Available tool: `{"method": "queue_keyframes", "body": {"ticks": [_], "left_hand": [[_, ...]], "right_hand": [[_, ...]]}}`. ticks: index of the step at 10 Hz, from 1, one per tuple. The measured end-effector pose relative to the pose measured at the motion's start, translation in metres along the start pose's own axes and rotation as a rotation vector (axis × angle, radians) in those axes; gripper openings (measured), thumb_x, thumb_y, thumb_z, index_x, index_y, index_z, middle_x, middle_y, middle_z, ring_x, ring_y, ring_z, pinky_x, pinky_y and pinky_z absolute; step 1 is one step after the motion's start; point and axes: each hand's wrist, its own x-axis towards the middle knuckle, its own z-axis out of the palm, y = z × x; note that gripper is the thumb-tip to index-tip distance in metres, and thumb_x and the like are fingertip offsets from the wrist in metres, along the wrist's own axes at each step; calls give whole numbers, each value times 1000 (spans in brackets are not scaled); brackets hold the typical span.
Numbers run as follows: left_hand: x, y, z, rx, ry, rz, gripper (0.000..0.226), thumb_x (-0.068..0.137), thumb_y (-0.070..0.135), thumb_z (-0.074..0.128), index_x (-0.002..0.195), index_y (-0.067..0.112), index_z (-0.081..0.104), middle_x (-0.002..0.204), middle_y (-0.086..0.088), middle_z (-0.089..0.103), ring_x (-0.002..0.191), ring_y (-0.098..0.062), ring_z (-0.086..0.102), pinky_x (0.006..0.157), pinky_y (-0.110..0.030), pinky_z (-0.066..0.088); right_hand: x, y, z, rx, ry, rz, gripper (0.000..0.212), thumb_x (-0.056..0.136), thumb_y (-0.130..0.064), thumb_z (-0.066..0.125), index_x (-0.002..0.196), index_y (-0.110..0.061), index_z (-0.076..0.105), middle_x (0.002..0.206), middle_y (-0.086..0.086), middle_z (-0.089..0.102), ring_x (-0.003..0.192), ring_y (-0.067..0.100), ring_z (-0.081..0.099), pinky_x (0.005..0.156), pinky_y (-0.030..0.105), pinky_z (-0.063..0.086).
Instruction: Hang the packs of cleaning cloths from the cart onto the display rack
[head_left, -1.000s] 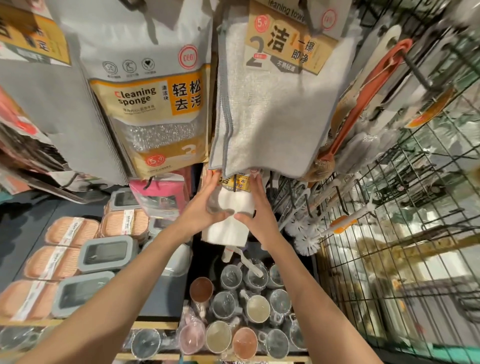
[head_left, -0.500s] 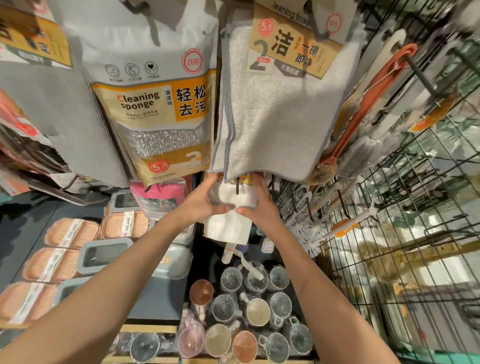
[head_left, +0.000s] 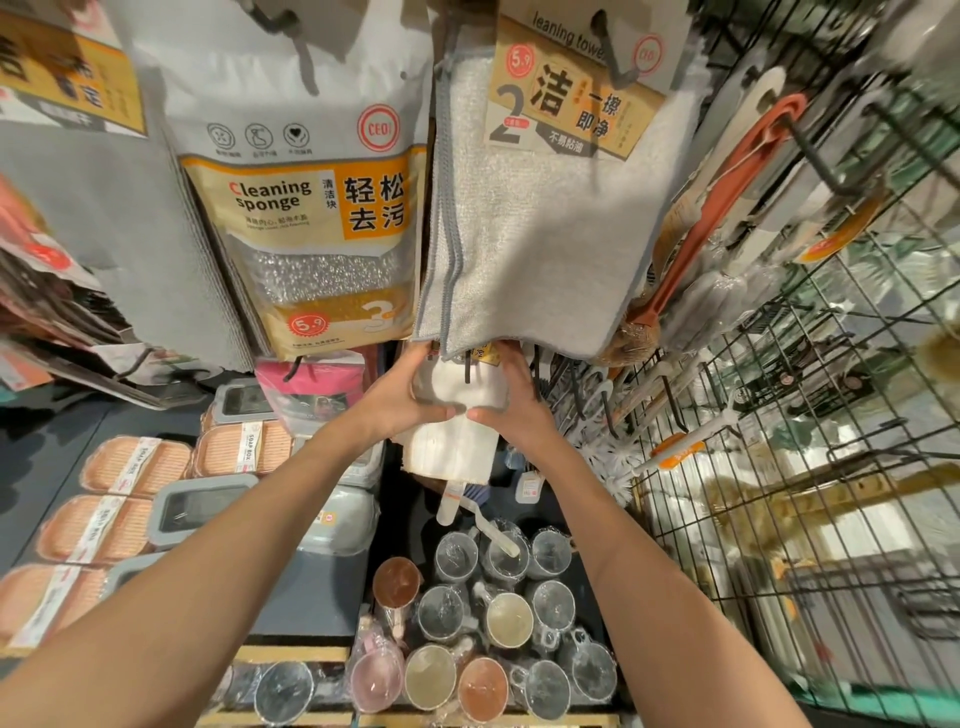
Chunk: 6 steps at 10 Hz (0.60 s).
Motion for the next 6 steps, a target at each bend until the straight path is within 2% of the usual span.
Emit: {"method": "queue_keyframes", "body": {"ticks": [1,2,3,4,5,6], "left_hand": [[-6,1,5,43,-19,6,100,68,35,84,149,26,27,154,11,23,143,-8,21,118,-33,21],[-17,-1,11,86,-34,-42,113,70,37,83,154,31,8,162,4,-9,147,-8,-9,122,-40,6],[-30,2,13,111,-53,-8,106,76,24,80,153,33,7,160,3,-18,145,-9,-16,121,-40,3],[-44,11,14,139,-73,15,94,78,22,78,150,35,18,161,2,-12,146,-9,-8,121,-41,7],[-55,21,15,139,-55,33,90,67,41,83,139,45,29,160,5,2,147,-10,3,121,-39,11],[-68,37,12,151,-12,37,86,56,55,79,131,48,39,158,4,18,145,-12,18,120,-40,17]], "right_hand": [[-3,-4,2,-6,0,-1,88,81,-19,69,148,-27,13,154,-11,7,137,4,15,106,30,24],[-7,-3,5,-152,-5,28,93,83,-27,66,150,-30,2,158,-9,-7,144,9,1,116,40,15],[-18,0,6,-217,-33,1,91,86,-31,64,150,-30,-1,157,-7,-15,145,12,-7,116,40,5],[-35,0,4,-177,-20,21,88,85,-35,65,151,-29,7,159,-7,-5,146,15,0,118,41,9],[-51,0,0,-110,-20,21,84,84,-37,66,150,-25,16,158,-3,11,145,13,10,118,38,16],[-67,-13,-10,-138,-19,17,83,84,-40,66,150,-22,19,157,-3,18,143,14,18,116,34,22]]}}
